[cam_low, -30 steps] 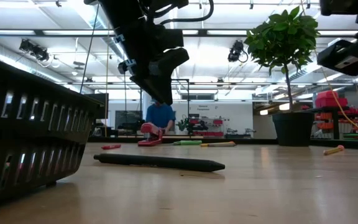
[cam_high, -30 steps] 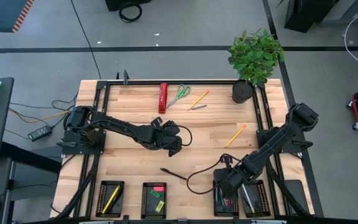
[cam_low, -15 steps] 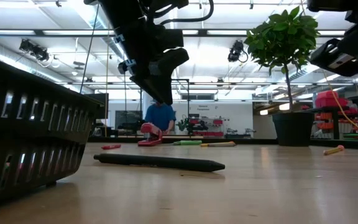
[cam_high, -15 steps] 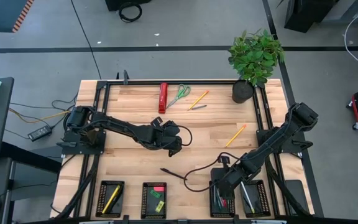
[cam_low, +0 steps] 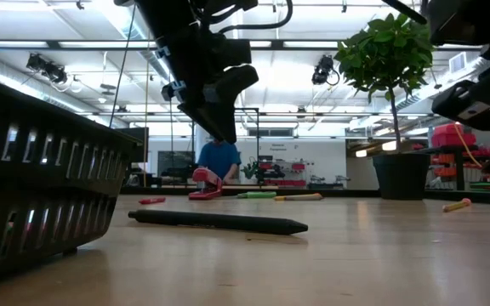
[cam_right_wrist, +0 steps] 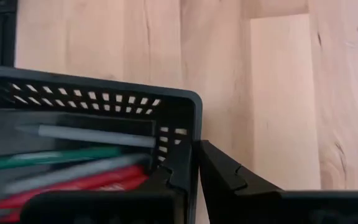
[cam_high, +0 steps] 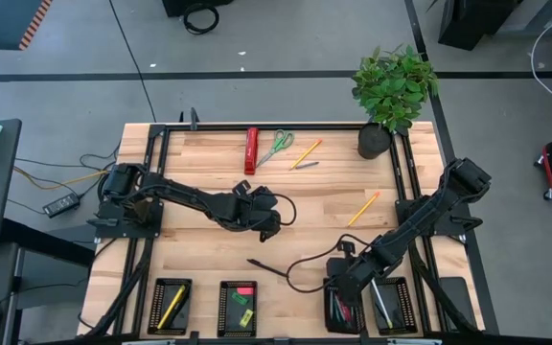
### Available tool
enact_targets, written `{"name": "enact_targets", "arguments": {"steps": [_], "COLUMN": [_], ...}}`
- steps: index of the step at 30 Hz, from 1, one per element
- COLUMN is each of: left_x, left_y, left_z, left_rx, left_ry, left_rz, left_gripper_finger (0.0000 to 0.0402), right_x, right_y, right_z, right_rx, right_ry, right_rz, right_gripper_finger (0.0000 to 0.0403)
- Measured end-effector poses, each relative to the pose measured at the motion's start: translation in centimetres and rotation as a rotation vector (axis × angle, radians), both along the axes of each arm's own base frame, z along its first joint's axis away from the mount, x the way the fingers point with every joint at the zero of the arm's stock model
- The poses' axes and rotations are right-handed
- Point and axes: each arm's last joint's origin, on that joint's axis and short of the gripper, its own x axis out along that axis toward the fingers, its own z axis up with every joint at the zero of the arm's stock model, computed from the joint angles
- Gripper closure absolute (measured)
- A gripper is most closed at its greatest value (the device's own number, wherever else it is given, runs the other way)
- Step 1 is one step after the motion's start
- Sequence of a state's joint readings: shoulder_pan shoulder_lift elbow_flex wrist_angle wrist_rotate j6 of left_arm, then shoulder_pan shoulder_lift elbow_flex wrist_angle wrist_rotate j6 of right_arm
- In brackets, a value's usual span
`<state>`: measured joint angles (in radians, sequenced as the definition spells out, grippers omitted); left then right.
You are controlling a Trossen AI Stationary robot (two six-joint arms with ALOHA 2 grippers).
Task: Sort crayons/erasers/pens/pencils in bins
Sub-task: Adjust the middle right black bin
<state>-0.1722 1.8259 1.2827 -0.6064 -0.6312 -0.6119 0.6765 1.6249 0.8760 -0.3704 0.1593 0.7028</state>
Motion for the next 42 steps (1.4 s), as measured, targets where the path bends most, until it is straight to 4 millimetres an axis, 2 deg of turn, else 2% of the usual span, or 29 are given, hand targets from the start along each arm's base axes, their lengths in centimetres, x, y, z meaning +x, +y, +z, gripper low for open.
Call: {"name": "enact_targets", "arguments": {"steps": [29, 35, 42], "left_x": [0.1, 0.1, 0.1], "left_y": [0.0, 0.0, 0.0], "left_z": [0.0, 0.0, 0.0], "left_rx": [0.012, 0.012, 0.012], "left_ry": [0.008, 0.008, 0.008], "left_rz": [-0.021, -0.021, -0.022], "left_gripper_finger": [0.0249, 0.0250, 0.0248], "right_x": [0.3, 0.5, 1.0], "right_y": [0.0, 0.2, 0.6], "right_z": [0.3, 1.0, 1.8], "right_rx": [-0.044, -0.045, -0.034], "right_ry": [-0.036, -0.047, -0.070], "right_rz": [0.028, 0.043, 0.051], "right_gripper_finger": [0.0368, 0.0367, 0.0332]}}
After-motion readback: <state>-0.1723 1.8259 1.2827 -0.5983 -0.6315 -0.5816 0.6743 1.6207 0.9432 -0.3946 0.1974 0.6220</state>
